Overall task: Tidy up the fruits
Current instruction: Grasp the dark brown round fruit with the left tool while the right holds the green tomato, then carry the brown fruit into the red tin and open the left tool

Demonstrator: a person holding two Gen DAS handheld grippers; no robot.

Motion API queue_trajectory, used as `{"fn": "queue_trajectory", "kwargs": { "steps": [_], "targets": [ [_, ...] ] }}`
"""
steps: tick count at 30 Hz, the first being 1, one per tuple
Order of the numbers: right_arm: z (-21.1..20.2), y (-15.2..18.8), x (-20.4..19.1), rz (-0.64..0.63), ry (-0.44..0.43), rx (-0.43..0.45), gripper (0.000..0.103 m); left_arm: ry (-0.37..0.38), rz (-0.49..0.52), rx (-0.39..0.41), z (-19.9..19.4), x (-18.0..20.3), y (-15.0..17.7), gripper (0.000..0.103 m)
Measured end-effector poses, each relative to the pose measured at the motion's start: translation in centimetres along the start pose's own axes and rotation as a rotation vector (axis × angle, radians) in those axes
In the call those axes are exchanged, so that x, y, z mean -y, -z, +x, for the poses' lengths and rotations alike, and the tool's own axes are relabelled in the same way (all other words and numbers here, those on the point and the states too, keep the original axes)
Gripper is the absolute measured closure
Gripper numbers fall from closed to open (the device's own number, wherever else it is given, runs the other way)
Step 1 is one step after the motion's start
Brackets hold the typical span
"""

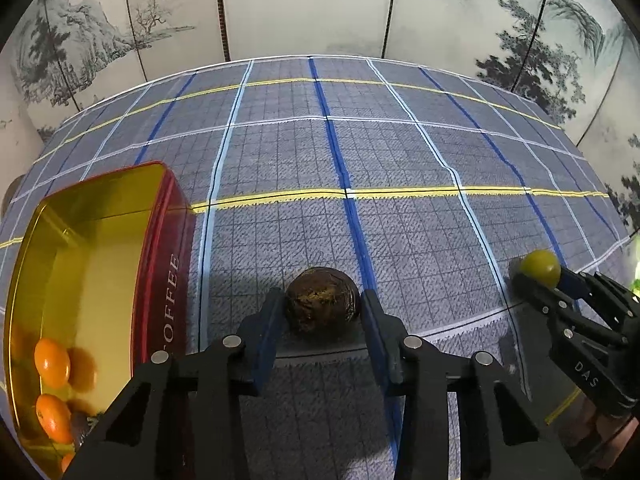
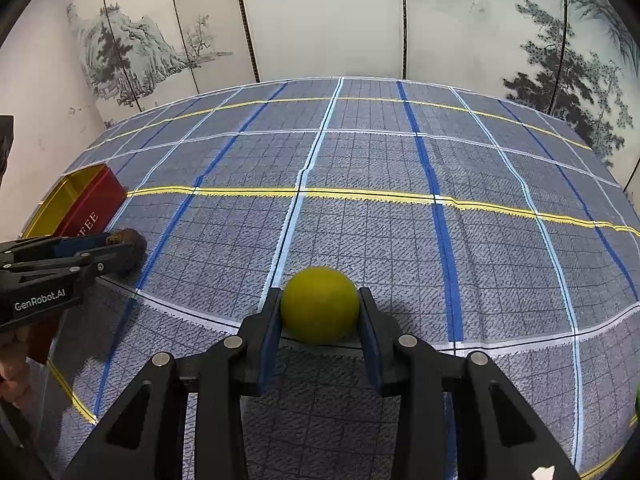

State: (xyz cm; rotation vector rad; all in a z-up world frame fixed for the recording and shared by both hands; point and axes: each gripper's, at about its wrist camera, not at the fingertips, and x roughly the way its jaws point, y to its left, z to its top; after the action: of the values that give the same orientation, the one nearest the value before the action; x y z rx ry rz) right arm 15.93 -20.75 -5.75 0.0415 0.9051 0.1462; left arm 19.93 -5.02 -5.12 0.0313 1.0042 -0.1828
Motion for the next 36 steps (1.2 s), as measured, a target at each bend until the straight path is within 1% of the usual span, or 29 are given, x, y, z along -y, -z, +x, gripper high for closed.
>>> {"fn": "queue_trajectory", "kwargs": {
  "steps": [8, 17, 21, 28, 36],
  "targets": [
    [0.1, 0.0, 0.0, -0.004, 0.005, -0.002, 0.068, 0.036, -0.004, -0.007, -1.2, 0.1, 1.2, 0.064],
    [0.1, 0.1, -0.1, -0.008, 0.011, -0.003, 0.068, 0.051, -0.021, 0.021, -4.3, -0.5, 2.1, 0.064],
    [0.1, 0.0, -0.3, -0.014, 0.017, -0.005, 0.068, 0.042, -0.026, 0.027, -5.6, -1.0, 2.6, 0.064],
    [0.1, 0.1, -0.6, -0.023, 0.026, -0.007, 0.068, 0.021, -0.053, 0.067, -8.6, -2.8, 2.9, 0.064],
    [0.1, 0.1, -0.7, -0.027, 0.031, -0.008, 0.068, -0.037, -0.114, 0.086, -10.7, -7.1, 3.8, 0.064]
  ]
}}
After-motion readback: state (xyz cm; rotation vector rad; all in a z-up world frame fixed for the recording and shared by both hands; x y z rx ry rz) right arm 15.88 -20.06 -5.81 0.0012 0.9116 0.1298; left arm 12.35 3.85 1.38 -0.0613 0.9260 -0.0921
